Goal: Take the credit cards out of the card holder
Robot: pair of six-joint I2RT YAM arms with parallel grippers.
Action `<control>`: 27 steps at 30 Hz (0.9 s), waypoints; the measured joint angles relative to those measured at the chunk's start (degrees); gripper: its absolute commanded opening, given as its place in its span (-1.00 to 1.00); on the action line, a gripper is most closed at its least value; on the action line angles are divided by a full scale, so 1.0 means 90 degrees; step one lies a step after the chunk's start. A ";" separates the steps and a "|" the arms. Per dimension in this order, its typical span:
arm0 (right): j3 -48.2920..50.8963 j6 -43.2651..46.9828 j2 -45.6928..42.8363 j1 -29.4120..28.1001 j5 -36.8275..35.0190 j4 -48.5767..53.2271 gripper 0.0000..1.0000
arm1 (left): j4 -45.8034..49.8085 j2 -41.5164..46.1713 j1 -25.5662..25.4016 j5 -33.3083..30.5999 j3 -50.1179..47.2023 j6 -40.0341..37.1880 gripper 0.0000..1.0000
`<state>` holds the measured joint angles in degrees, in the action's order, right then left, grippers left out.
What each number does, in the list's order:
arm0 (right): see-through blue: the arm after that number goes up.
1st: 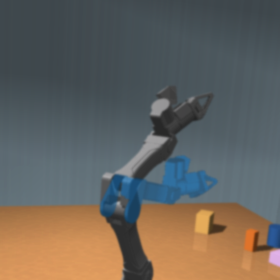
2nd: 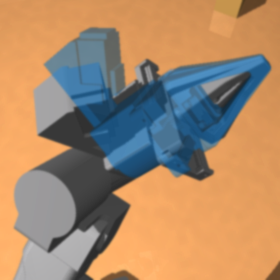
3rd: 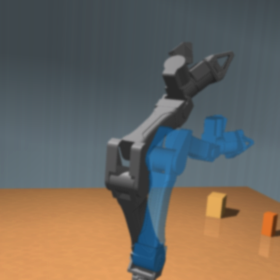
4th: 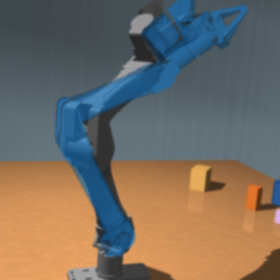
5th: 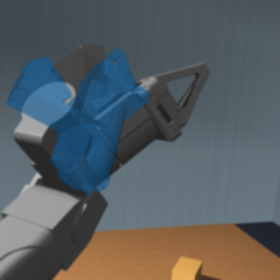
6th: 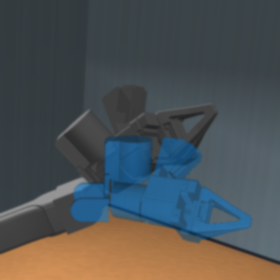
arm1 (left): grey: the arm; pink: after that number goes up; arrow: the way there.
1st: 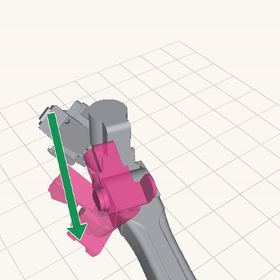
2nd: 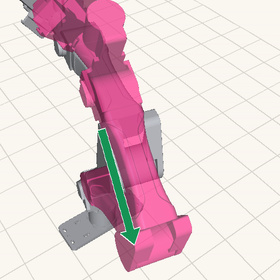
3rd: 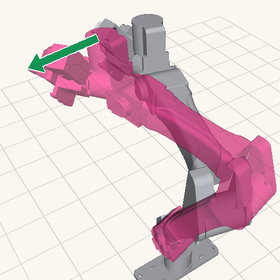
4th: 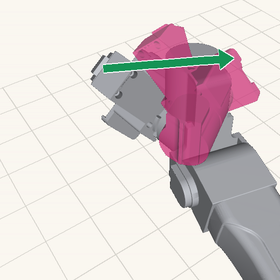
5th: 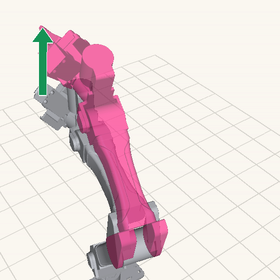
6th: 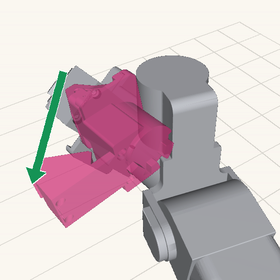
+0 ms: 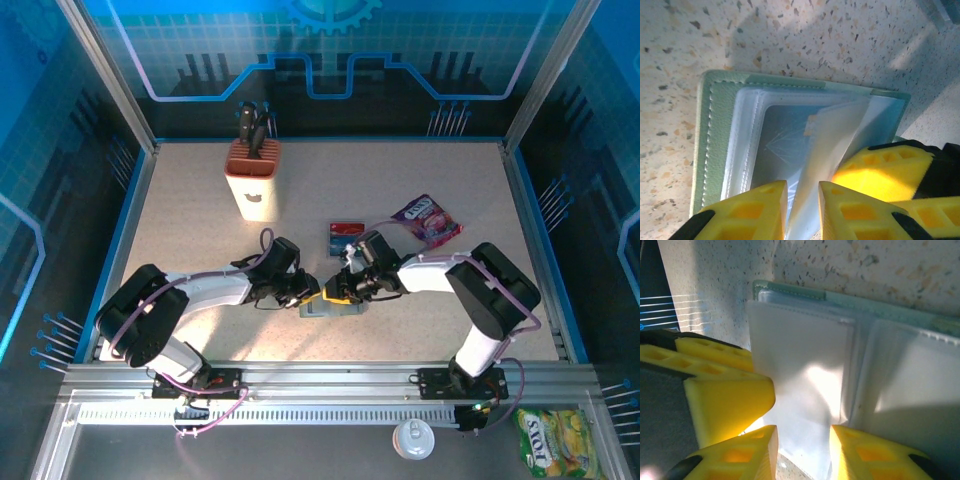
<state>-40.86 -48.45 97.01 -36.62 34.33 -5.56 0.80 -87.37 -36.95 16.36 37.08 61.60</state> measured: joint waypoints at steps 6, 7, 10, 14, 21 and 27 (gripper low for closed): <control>-0.0049 0.0223 -0.0670 0.0058 -0.0338 0.0692 -0.30 | 0.0061 0.0000 -0.0097 0.0000 0.0248 -0.0002 -0.51; -0.0083 0.0279 -0.0770 0.0085 -0.0415 0.0843 -0.30 | 0.0063 0.0000 -0.0126 0.0000 0.0306 -0.0002 -0.51; -0.0141 0.0442 -0.1083 0.0211 -0.0619 0.1224 -0.30 | 0.0063 -0.0012 -0.0219 0.0000 0.0454 -0.0002 -0.52; -0.0138 0.0571 -0.1484 0.0483 -0.0780 0.1610 -0.30 | 0.0049 -0.0211 -0.0355 0.0000 0.0695 -0.0002 -0.52; -0.0124 0.0799 -0.2178 0.0979 -0.0840 0.2081 -0.29 | 0.0068 -0.0566 -0.0566 -0.0002 0.0916 0.0002 -0.53; -0.0007 0.1020 -0.2419 0.1331 -0.0748 0.2305 -0.29 | 0.0053 -0.0738 -0.0801 -0.0102 0.1127 0.0083 -0.54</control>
<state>-40.93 -39.27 75.24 -24.64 27.59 15.18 1.28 -94.02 -44.16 15.44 47.22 62.35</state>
